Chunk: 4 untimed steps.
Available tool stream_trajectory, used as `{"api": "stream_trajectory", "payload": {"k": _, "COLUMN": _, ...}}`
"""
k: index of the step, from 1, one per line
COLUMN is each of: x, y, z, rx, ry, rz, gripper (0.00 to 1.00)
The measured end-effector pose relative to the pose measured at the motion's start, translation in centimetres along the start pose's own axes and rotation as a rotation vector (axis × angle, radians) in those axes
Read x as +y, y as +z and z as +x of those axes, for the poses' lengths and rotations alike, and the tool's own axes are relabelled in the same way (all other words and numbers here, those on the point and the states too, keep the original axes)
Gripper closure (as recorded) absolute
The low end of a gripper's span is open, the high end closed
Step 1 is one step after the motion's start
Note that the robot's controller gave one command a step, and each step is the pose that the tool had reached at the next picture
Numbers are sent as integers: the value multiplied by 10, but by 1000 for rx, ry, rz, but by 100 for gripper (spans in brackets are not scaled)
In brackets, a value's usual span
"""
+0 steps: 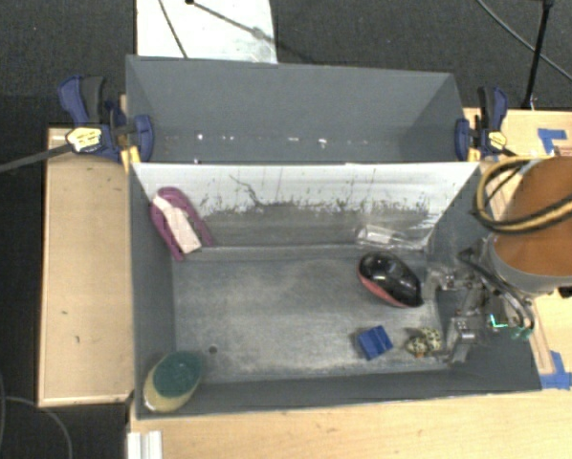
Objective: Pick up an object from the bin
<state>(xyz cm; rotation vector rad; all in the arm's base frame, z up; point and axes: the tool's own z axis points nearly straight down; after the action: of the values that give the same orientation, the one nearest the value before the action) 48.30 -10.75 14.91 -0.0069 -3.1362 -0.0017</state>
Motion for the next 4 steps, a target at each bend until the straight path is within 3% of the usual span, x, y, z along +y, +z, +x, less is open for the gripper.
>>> {"api": "stream_trajectory", "payload": {"k": 1, "x": 77, "y": 49, "z": 0, "rx": -4, "ry": -180, "rz": -2, "gripper": 0}}
{"api": "stream_trajectory", "payload": {"k": 2, "x": 103, "y": 74, "z": -5, "rx": -2, "ry": 36, "rz": -1, "gripper": 0}}
{"api": "stream_trajectory", "payload": {"k": 3, "x": 48, "y": 78, "z": 1, "rx": -8, "ry": 107, "rz": 2, "gripper": 0}}
{"api": "stream_trajectory", "payload": {"k": 4, "x": 99, "y": 78, "z": -39, "rx": -10, "ry": 227, "rz": -2, "gripper": 0}}
